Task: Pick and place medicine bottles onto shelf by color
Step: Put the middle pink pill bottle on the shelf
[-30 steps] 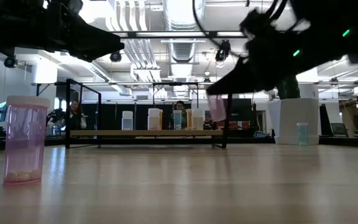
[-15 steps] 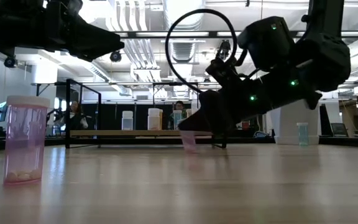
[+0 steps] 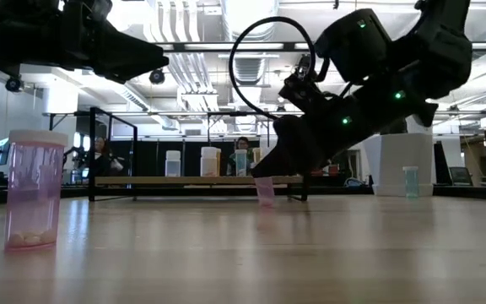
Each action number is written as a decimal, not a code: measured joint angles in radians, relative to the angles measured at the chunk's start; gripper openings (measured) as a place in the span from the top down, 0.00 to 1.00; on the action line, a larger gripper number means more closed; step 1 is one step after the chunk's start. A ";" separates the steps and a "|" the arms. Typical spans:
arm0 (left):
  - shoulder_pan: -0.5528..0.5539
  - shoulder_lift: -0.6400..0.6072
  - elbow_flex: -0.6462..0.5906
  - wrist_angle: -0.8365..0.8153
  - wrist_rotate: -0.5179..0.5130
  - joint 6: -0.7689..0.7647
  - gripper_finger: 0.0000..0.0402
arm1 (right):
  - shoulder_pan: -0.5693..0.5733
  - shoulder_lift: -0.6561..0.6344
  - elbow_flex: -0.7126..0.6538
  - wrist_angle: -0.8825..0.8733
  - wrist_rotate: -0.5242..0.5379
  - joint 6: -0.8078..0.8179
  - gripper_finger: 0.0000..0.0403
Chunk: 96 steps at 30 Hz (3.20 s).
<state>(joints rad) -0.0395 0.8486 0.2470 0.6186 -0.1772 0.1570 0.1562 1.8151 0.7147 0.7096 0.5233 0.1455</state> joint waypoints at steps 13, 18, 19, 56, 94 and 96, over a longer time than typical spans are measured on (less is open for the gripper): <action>0.000 0.000 0.000 0.000 0.001 0.000 0.46 | 0.000 -0.106 0.027 -0.212 0.000 0.040 0.44; 0.000 0.000 0.000 0.000 0.001 0.000 0.46 | 0.000 -0.192 0.087 -0.406 -0.003 0.050 0.38; 0.000 0.000 0.000 0.000 0.001 0.000 0.46 | 0.000 -0.197 0.097 -0.431 -0.012 0.050 0.38; 0.000 0.000 0.000 0.001 0.002 0.006 0.46 | -0.054 -0.164 0.204 -0.409 -0.052 0.019 0.71; 0.000 0.000 0.000 0.000 0.002 0.007 0.46 | -0.438 0.083 0.627 -0.720 -0.052 0.079 0.71; 0.000 0.000 0.000 0.000 0.002 0.007 0.46 | -0.440 0.086 0.627 -0.719 -0.052 0.081 0.71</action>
<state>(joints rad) -0.0397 0.8486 0.2470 0.6189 -0.1757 0.1644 -0.2840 1.9007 1.3418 -0.0097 0.4717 0.2264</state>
